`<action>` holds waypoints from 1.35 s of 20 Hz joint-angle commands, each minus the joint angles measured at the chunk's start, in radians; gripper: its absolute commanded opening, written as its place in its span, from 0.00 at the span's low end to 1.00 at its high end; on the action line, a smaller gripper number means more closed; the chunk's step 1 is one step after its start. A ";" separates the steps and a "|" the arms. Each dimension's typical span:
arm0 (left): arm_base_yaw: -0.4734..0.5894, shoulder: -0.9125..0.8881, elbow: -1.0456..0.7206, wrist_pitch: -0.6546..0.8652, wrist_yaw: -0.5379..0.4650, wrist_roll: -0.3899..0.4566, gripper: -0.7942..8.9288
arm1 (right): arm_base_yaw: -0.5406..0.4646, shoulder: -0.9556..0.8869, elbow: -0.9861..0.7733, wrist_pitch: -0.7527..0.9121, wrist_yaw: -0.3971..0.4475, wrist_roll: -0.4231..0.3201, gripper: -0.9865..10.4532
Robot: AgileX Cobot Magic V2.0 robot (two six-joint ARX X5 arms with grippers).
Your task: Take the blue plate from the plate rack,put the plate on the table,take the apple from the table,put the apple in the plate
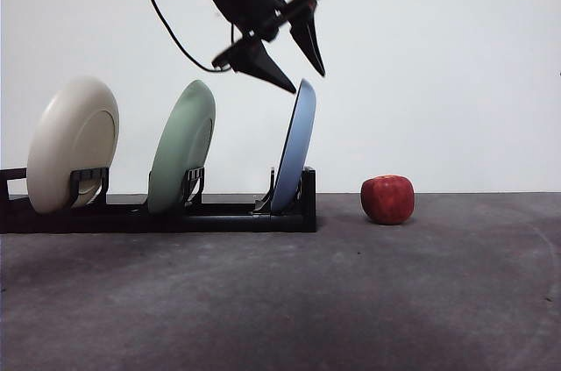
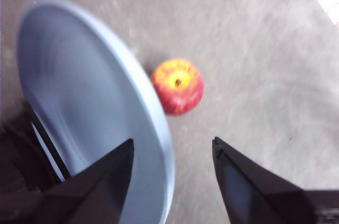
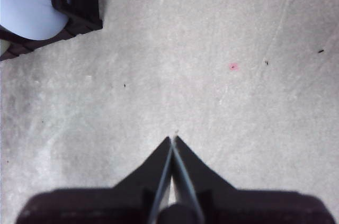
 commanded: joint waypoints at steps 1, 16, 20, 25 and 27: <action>-0.008 0.037 0.000 -0.018 -0.024 0.000 0.34 | 0.001 0.001 0.002 -0.005 -0.002 0.007 0.09; -0.027 0.038 0.000 -0.036 -0.047 -0.004 0.07 | 0.001 0.001 0.002 -0.023 0.006 0.003 0.09; -0.027 0.021 0.037 -0.084 -0.047 0.005 0.07 | 0.001 0.001 0.002 -0.023 0.006 -0.005 0.09; -0.030 -0.082 0.070 -0.103 -0.038 0.013 0.07 | 0.001 0.001 0.002 -0.024 0.006 -0.012 0.09; -0.034 -0.136 0.070 -0.111 0.019 0.013 0.07 | 0.001 0.001 0.002 -0.023 0.006 -0.015 0.09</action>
